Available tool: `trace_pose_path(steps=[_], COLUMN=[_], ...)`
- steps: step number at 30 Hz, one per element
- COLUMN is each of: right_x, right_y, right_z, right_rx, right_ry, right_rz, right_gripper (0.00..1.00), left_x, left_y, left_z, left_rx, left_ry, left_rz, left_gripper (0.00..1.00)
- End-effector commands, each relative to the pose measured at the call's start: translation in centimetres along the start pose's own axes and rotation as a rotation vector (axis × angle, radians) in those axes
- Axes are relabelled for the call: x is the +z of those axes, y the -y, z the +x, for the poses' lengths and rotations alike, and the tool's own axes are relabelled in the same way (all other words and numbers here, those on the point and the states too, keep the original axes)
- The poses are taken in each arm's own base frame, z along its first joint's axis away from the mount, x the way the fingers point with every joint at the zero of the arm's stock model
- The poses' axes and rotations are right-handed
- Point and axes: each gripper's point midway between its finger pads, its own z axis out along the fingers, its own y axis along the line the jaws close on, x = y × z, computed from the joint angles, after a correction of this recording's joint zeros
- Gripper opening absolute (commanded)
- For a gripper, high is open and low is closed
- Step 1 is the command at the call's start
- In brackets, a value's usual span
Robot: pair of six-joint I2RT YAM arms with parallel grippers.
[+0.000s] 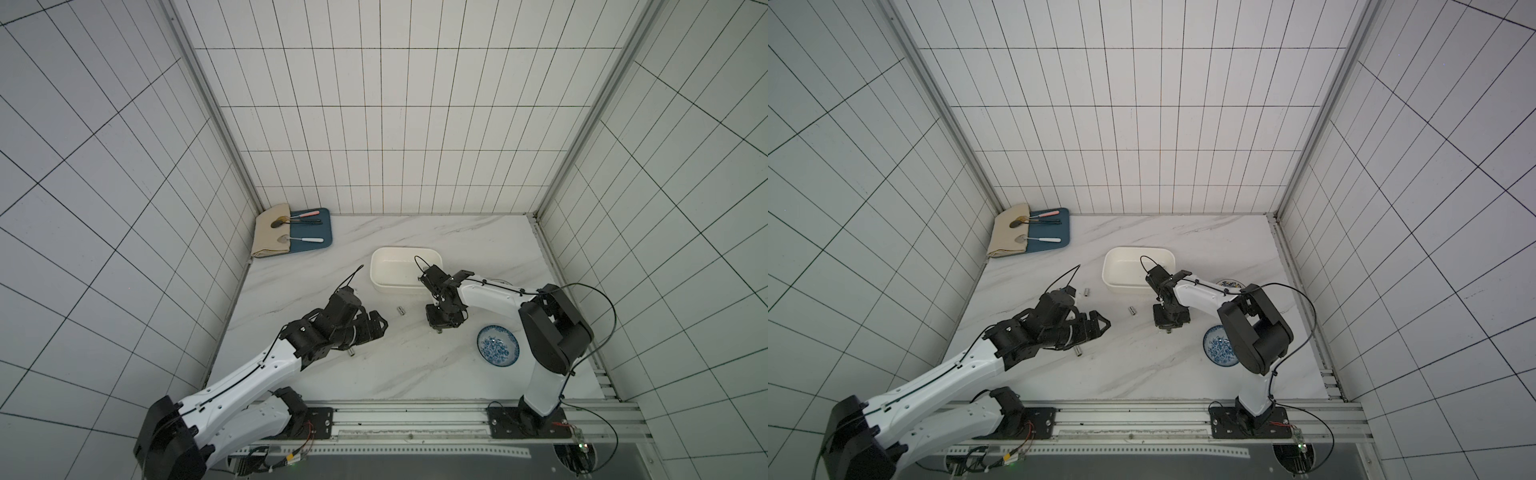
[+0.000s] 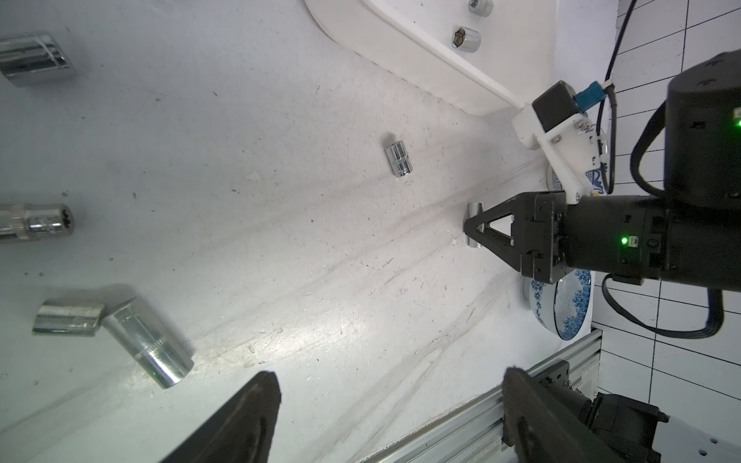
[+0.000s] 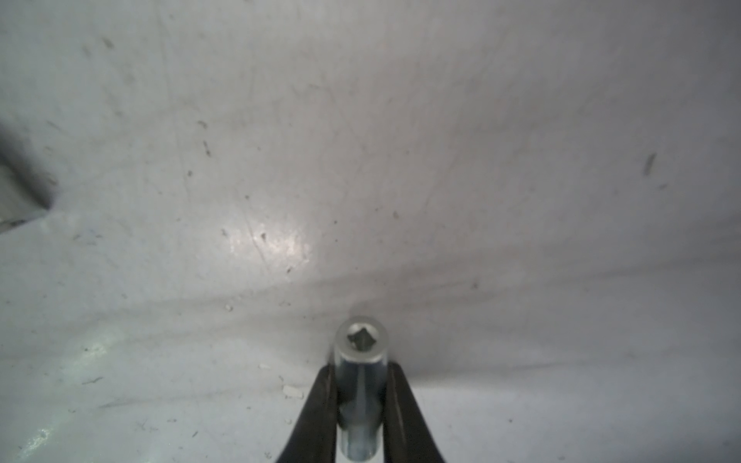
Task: Put the socket on the desktop into the storage box
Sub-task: Pick up the socket head from the center of the board, then place the socket head in the storage box.
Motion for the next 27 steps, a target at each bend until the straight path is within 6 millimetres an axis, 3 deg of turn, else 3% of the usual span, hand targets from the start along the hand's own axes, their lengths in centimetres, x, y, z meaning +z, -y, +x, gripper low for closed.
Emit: trace_pose_path(steps=[1, 18, 27], right_x=[0.8, -5.7, -9.0], right_y=[0.1, -1.2, -2.2], right_z=[0.6, -1.4, -4.5], right_rx=[-0.006, -0.053, -0.097], right_ry=[-0.025, 0.084, 0.152], right_rz=[0.026, -0.022, -0.025], right_gripper=[0.13, 0.13, 0.13], left_x=[-0.2, -2.8, -3.4], left_y=[-0.3, -0.9, -1.4], left_z=[-0.4, -3.4, -4.8], left_rx=[-0.006, -0.031, -0.059], left_ry=[0.025, 0.131, 0.145], left_rz=[-0.003, 0.021, 0.028], left_gripper=[0.9, 0.91, 0.91])
